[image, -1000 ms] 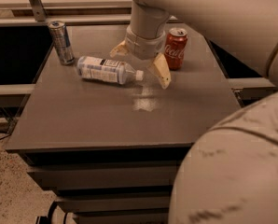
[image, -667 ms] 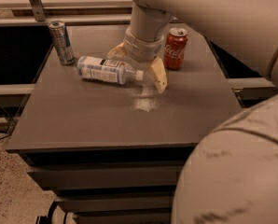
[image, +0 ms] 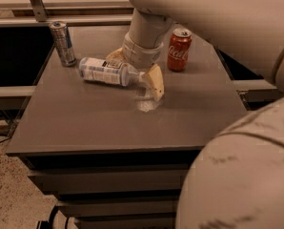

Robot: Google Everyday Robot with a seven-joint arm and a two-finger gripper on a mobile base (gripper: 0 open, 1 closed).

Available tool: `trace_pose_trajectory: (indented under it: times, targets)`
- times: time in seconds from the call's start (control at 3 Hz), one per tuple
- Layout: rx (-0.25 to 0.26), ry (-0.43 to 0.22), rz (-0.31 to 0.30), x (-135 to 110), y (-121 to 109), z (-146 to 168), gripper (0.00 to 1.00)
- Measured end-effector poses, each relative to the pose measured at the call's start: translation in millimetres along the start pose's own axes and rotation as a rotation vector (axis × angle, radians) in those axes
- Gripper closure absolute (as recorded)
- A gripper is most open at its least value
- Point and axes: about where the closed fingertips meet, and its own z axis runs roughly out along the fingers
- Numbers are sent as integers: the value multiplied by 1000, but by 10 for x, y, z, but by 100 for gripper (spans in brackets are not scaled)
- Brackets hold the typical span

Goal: Place blue plastic bottle upright

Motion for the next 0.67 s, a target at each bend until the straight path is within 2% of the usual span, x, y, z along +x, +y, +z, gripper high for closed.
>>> trace_pose_trajectory:
  times: [0.67]
  targets:
    - [-13,14,23,28,84,62,35]
